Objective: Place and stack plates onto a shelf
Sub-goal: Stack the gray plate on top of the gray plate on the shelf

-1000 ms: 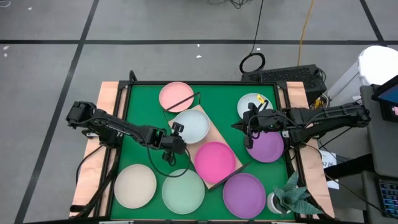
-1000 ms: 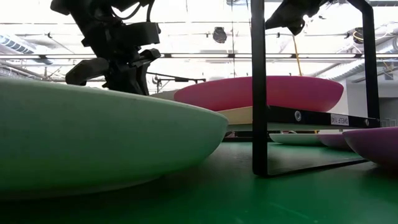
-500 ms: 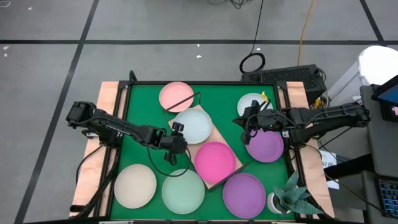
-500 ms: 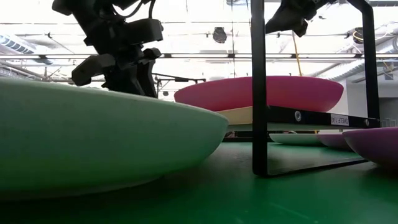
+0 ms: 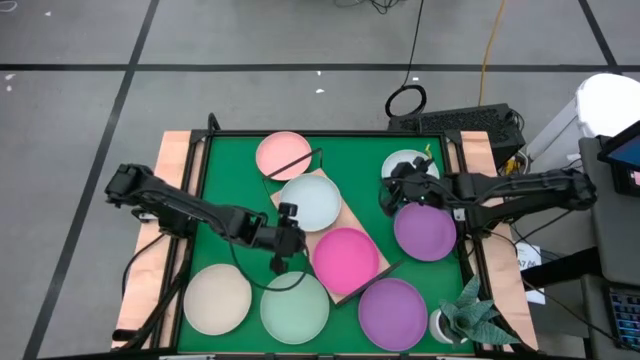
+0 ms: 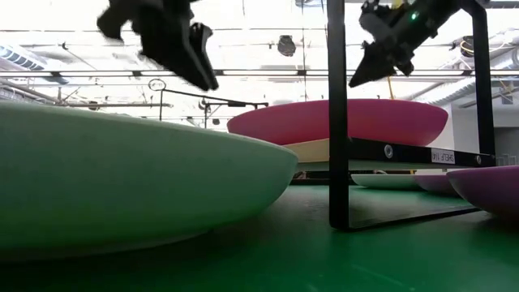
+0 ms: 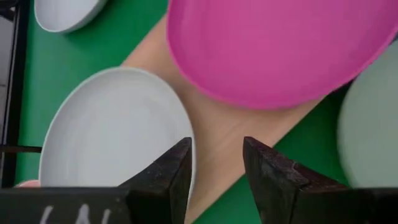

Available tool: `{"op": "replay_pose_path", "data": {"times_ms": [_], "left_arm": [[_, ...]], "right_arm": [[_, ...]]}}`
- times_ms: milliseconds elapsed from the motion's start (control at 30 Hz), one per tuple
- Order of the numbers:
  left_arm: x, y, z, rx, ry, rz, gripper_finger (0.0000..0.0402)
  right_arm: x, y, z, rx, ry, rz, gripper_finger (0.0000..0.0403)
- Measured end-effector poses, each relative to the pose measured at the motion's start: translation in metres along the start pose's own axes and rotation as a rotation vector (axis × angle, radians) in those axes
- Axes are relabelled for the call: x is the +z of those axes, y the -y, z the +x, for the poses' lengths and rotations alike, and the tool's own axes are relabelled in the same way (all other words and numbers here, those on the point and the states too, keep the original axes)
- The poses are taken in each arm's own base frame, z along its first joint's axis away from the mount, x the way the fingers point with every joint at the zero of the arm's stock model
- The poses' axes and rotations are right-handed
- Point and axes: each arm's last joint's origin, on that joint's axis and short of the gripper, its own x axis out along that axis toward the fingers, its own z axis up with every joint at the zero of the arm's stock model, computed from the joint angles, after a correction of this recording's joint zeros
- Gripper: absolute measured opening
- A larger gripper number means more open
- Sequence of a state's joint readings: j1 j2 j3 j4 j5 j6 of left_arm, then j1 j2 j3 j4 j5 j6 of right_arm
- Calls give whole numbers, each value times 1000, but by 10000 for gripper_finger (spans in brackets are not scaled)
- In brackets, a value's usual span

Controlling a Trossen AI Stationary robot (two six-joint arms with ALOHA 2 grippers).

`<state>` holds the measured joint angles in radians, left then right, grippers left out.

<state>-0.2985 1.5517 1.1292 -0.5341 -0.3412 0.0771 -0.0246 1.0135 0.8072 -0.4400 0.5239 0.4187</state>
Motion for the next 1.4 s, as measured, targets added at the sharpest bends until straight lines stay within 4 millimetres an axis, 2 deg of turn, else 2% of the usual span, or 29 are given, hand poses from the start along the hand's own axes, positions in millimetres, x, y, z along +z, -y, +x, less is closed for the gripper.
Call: {"op": "replay_pose_path", "data": {"times_ms": [200,333,500,700,800,1033,1133,1400], "left_arm": [[22,0,-33,-19,-35,-140,150],[23,9,-54,-1,-37,-129,150],[10,19,-77,99,16,-69,150],[-18,12,-104,198,96,-135,150],[-34,9,-106,205,133,-169,149],[-74,2,-97,219,151,-215,149],[-80,-1,-98,220,157,-249,149],[-80,-1,-100,196,175,-274,149]], "right_arm": [[-5,14,12,-74,-37,36,78],[-8,21,26,-89,-109,86,106],[-14,22,51,-129,-188,64,127],[-23,30,77,-166,-297,71,130],[-28,34,85,-180,-350,76,130],[-38,38,102,-198,-432,83,130],[-41,40,109,-213,-449,97,130],[-50,49,124,-254,-509,104,130]]}}
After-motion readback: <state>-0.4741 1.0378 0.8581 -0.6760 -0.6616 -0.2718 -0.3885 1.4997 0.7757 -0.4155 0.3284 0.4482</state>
